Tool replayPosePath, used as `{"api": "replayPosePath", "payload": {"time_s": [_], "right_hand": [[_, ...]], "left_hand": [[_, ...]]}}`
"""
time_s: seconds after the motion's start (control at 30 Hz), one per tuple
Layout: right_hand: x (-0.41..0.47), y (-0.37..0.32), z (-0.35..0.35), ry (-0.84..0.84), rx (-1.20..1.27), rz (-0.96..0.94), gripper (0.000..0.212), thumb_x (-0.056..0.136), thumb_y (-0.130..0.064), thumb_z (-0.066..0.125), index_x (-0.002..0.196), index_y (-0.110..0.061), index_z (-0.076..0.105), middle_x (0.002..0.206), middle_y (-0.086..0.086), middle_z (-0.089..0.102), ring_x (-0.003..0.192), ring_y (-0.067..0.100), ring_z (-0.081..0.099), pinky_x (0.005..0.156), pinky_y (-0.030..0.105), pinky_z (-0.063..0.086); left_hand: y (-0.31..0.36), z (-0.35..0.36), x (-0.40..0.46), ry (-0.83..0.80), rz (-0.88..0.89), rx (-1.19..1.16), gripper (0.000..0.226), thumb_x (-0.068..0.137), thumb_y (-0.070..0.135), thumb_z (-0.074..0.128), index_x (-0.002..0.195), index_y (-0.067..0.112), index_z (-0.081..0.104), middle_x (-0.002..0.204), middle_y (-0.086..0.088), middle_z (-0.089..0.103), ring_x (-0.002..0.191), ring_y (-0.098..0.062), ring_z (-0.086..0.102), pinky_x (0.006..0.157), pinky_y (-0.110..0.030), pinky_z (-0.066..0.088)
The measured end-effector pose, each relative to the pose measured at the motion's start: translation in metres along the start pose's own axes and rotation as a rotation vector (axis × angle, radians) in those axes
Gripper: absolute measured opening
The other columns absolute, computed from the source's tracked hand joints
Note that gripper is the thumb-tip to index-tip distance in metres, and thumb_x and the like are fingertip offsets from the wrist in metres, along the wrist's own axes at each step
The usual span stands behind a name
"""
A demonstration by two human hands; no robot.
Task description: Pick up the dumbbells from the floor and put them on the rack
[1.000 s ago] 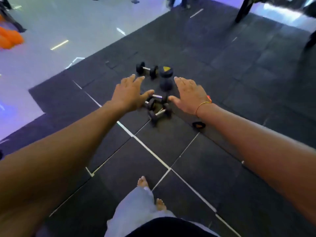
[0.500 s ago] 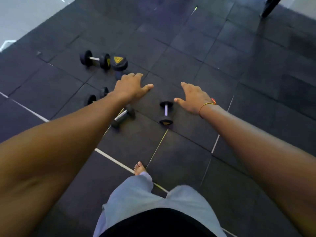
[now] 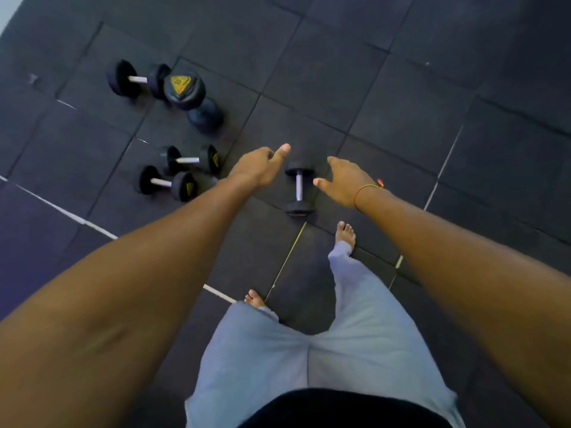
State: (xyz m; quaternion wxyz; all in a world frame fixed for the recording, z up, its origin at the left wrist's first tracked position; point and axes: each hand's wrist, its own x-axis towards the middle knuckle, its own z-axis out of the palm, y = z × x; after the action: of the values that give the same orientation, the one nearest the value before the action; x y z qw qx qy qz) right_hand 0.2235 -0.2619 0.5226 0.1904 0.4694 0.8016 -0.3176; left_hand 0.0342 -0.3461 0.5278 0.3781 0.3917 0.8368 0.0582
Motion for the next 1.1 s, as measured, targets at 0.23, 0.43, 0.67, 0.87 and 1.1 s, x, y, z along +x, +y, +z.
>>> {"api": "replayPosePath", "payload": {"time_s": [0.23,0.43,0.67,0.87,1.1], "right_hand": [[0.122,0.068,0.049,-0.199,0.028,0.043,0.064,0.093,-0.048,0.051,0.141,-0.008,0.038,0.143,0.016,0.046,0.129,0.036,0.046,0.103,0.046,0.042],[0.239,0.117,0.135,-0.258,0.090,0.174,0.060,0.095,-0.048,0.049,0.141,-0.010,0.040,0.145,0.013,0.045,0.133,0.034,0.042,0.103,0.043,0.037],[0.369,0.133,0.279,-0.281,0.223,0.231,0.054,0.091,-0.047,0.056,0.129,-0.009,0.051,0.134,0.014,0.054,0.122,0.033,0.051,0.090,0.035,0.042],[0.437,0.143,0.366,-0.248,0.339,0.308,0.047,0.083,-0.051,0.059,0.113,-0.015,0.063,0.118,0.009,0.065,0.112,0.030,0.060,0.087,0.037,0.047],[0.474,0.148,0.413,-0.223,0.586,0.398,0.044,0.076,-0.036,0.077,0.113,-0.013,0.068,0.111,0.007,0.071,0.106,0.024,0.066,0.088,0.030,0.053]], "left_hand": [[0.015,0.084,0.128,-0.112,-0.141,-0.064,0.060,0.093,0.071,0.026,0.087,0.020,0.056,0.099,-0.004,0.058,0.096,-0.025,0.053,0.078,-0.033,0.037],[-0.034,0.188,0.238,-0.215,-0.223,-0.141,0.049,0.097,0.060,0.035,0.097,0.019,0.061,0.106,-0.004,0.061,0.100,-0.026,0.054,0.080,-0.030,0.037],[-0.106,0.315,0.361,-0.265,-0.292,-0.194,0.037,0.092,0.033,0.050,0.120,0.013,0.062,0.123,-0.009,0.063,0.113,-0.029,0.058,0.078,-0.027,0.040],[-0.136,0.386,0.437,-0.218,-0.376,-0.346,0.039,0.086,0.036,0.056,0.110,0.009,0.068,0.109,-0.011,0.068,0.102,-0.028,0.064,0.067,-0.028,0.039],[-0.152,0.420,0.490,-0.230,-0.493,-0.672,0.054,0.084,0.042,0.069,0.125,0.009,0.058,0.107,-0.009,0.065,0.084,-0.022,0.064,0.054,-0.027,0.044]]}}
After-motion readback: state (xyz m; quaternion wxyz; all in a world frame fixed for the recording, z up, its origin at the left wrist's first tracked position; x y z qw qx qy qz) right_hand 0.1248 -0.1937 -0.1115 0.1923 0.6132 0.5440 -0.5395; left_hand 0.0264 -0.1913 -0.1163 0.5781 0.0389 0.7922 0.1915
